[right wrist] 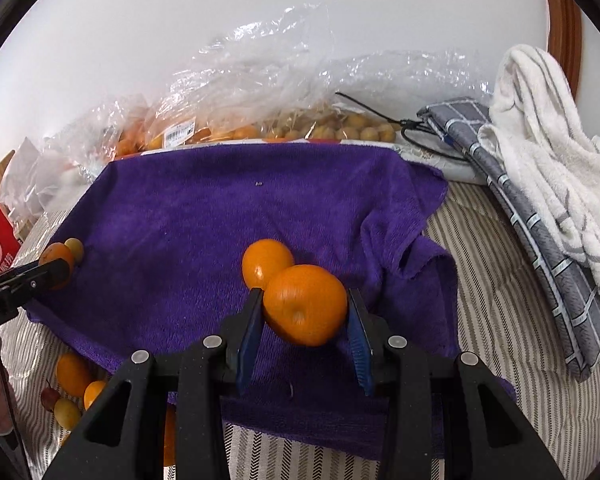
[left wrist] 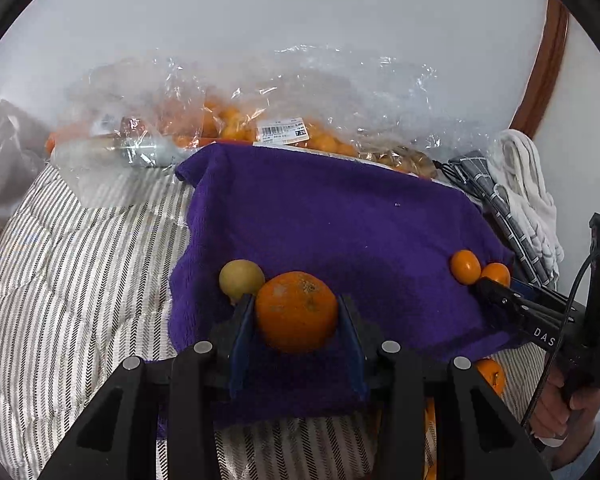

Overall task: Organize fruits
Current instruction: 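Open the right tool on the towel while the left tool releases its orange beside the yellow-green fruit, then close the right tool on the large leafy orange while the left tool moves toward the fruit row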

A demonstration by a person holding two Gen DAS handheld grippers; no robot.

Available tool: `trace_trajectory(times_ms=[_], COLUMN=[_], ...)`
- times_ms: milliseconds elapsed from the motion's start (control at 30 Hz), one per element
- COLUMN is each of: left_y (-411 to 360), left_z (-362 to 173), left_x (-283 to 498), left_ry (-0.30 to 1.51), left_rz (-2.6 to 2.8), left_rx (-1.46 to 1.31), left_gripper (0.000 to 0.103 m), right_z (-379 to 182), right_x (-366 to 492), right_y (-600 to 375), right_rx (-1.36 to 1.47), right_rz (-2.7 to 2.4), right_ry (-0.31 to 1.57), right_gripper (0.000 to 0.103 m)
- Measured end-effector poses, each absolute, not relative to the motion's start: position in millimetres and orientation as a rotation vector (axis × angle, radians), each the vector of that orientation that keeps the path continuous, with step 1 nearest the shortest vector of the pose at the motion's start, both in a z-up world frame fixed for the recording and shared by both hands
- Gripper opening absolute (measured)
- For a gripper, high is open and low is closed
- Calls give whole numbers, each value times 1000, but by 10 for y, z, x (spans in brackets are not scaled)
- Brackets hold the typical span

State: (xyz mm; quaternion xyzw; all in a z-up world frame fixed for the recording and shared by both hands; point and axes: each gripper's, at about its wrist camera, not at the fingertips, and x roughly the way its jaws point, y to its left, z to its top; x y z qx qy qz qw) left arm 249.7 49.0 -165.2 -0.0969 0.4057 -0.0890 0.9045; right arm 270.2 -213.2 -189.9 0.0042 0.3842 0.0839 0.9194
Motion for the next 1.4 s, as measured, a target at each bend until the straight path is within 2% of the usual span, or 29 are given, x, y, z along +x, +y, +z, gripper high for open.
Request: trace_trajectory(times_ms=[133, 367, 633, 867, 1033, 1333, 1400], left_y=[459, 419, 401, 480, 576, 929, 970], left_z=[-1669, -1681, -1659, -1503, -1407, -1555, -1613], left_x=[2505, 2503, 2487, 2352, 2134, 1456, 1378], left_ry=[850, 846, 838, 740, 712, 745, 757], left_rz=[-186, -169, -159, -135, -98, -131, -132], left_rx=[-186, -151, -130, -123, -81, -140, -156], left_gripper=[39, 39, 43, 48, 48, 48, 48], right_z=[-1909, -1886, -1801, -1569, -1418, -1607, -1661], right_x=[2711, 2678, 2599, 2464, 2248, 1744, 1696], right_y=[-2118, -2056, -2136, -2143, -1967, -1843, -1825], right_rx=[6, -40, 0, 79, 3, -17, -10], right_rz=[162, 165, 149, 182, 183, 308, 336], right_ry=[805, 794, 767, 698, 711, 773, 796], right_gripper=[43, 58, 58, 58, 58, 58, 55])
